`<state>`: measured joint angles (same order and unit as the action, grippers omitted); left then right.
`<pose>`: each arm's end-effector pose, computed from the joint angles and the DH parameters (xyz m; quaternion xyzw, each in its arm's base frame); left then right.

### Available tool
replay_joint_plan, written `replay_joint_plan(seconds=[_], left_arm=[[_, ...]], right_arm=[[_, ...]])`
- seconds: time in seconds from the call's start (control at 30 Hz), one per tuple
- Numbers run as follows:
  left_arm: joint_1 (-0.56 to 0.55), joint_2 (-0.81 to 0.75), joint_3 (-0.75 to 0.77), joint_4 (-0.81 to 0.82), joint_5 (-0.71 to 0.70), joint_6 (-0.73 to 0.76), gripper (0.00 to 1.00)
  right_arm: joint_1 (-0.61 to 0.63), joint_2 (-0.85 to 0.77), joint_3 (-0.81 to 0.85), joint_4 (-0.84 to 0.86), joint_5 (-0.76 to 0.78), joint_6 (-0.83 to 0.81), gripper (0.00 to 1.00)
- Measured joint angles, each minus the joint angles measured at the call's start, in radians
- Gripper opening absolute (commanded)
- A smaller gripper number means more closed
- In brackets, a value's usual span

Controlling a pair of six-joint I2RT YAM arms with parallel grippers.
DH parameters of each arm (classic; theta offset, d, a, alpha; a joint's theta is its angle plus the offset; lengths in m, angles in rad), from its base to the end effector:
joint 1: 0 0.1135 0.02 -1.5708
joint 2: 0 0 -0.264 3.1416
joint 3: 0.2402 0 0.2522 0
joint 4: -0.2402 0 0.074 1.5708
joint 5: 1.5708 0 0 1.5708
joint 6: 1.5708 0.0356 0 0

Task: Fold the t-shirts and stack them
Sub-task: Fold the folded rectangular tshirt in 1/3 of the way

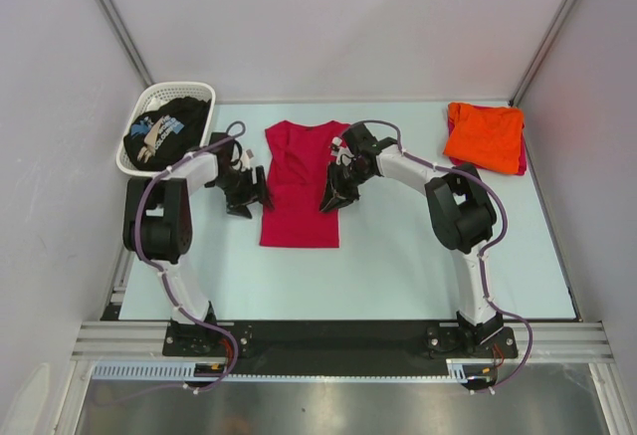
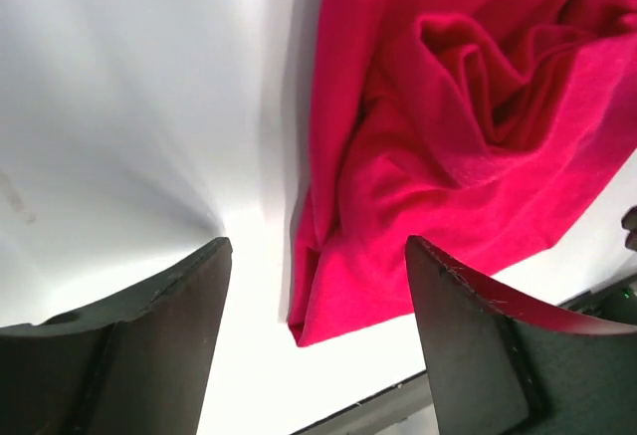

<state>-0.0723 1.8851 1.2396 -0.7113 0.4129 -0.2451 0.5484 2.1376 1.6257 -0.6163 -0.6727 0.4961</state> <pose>0.3541 -0.0400 0.1609 -0.0622 0.9714 -0.2178 0.0710 0.3710 0.2526 0.1765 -0.0965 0.9187 0.3824 0.0190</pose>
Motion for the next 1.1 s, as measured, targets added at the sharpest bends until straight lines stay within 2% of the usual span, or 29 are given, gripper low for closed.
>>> replay_joint_plan(seconds=[0.03,0.07,0.1,0.13,0.2,0.33,0.53,0.83,1.1], left_arm=[[0.001,-0.01,0.002,-0.001,-0.007,-0.001,0.69],[0.001,-0.02,0.008,-0.002,-0.012,-0.001,0.28],[0.001,-0.033,0.018,-0.001,-0.015,-0.005,0.01],[0.001,-0.047,0.032,-0.002,-0.014,-0.015,0.0],[0.001,-0.066,0.07,0.007,-0.004,-0.019,0.0],[0.001,-0.072,0.164,0.063,0.069,-0.033,0.0],[-0.017,-0.018,0.225,0.083,0.147,-0.034,0.0],[-0.105,0.098,0.226,0.055,0.178,-0.031,0.0],[-0.122,0.108,0.208,0.051,0.164,-0.023,0.0]], right_arm=[[0.0,0.0,0.0,0.0,0.018,0.0,0.23],[0.0,0.0,0.0,0.0,0.036,-0.001,0.22],[0.002,0.0,0.0,0.0,0.055,-0.003,0.21],[0.002,0.0,0.0,0.0,0.072,-0.004,0.09],[0.004,0.0,0.0,-0.001,0.112,-0.015,0.0],[0.012,0.0,0.002,0.0,0.182,-0.032,0.0],[0.02,0.0,0.059,0.0,0.234,-0.045,0.0],[0.024,0.083,0.259,0.0,0.275,-0.063,0.0],[0.026,0.156,0.267,-0.04,0.307,-0.075,0.0]])
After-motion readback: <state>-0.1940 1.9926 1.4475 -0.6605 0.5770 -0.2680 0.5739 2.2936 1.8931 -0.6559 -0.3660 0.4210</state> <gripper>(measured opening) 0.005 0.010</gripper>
